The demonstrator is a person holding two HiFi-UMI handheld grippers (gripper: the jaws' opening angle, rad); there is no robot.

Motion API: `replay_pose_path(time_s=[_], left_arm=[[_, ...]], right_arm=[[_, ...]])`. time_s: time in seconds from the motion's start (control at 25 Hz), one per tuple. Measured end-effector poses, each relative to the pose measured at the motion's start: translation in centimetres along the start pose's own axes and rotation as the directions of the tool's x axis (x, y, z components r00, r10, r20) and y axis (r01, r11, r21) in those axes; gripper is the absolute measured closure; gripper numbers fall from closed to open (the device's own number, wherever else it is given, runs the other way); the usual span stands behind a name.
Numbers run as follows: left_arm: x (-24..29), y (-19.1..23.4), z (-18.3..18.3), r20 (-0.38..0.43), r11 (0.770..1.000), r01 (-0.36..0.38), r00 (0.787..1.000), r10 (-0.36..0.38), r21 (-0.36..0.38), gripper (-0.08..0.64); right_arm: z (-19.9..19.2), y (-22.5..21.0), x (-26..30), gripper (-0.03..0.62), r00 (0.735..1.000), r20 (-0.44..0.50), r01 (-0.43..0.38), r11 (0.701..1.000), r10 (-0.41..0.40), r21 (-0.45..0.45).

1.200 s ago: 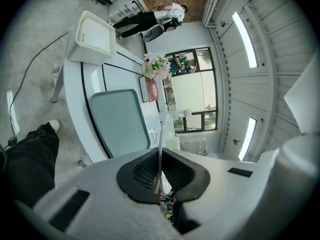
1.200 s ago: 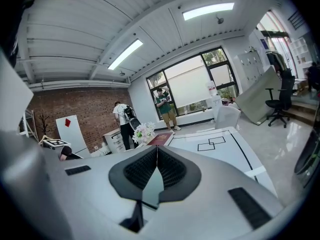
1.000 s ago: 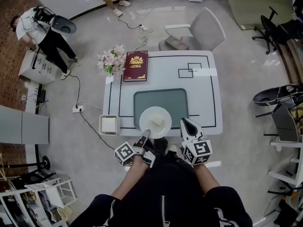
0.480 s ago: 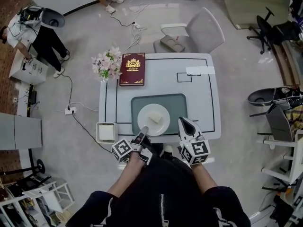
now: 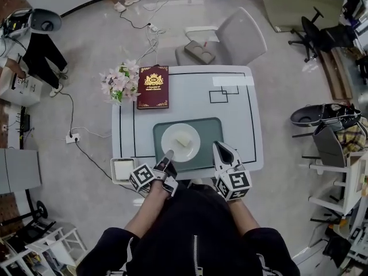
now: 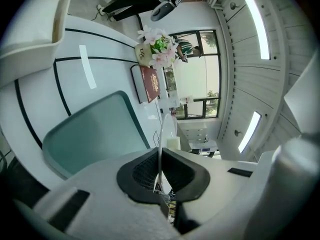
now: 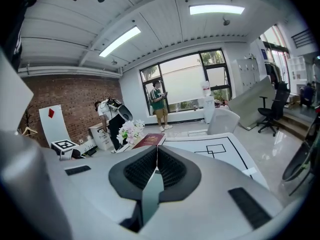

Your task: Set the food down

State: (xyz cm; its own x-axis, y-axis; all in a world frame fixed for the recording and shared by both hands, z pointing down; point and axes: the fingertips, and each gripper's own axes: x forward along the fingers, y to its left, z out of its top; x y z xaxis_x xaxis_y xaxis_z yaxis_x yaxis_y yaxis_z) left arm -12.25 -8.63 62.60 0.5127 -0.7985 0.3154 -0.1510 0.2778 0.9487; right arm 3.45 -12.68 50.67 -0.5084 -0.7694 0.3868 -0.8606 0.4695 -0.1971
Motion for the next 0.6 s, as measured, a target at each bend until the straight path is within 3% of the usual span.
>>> replay_pose_path(time_s=[0.24, 0.6], left_arm=[[1.8, 0.8, 1.6, -0.078, 1.000, -0.001, 0.997, 0.002, 0.012, 0.546], [5.0, 1.7, 0.4, -0.219, 0.998, -0.017, 0.975, 0.029, 0.057, 0.548]], right_arm=[[-0.5, 0.2, 0.7, 0.583, 0.998, -0.020, 0.059, 0.998, -0.059, 0.013], [-1.2, -1.0, 0.5, 0.583, 0.991, -0.038, 0.134, 0.990, -0.132, 0.046]])
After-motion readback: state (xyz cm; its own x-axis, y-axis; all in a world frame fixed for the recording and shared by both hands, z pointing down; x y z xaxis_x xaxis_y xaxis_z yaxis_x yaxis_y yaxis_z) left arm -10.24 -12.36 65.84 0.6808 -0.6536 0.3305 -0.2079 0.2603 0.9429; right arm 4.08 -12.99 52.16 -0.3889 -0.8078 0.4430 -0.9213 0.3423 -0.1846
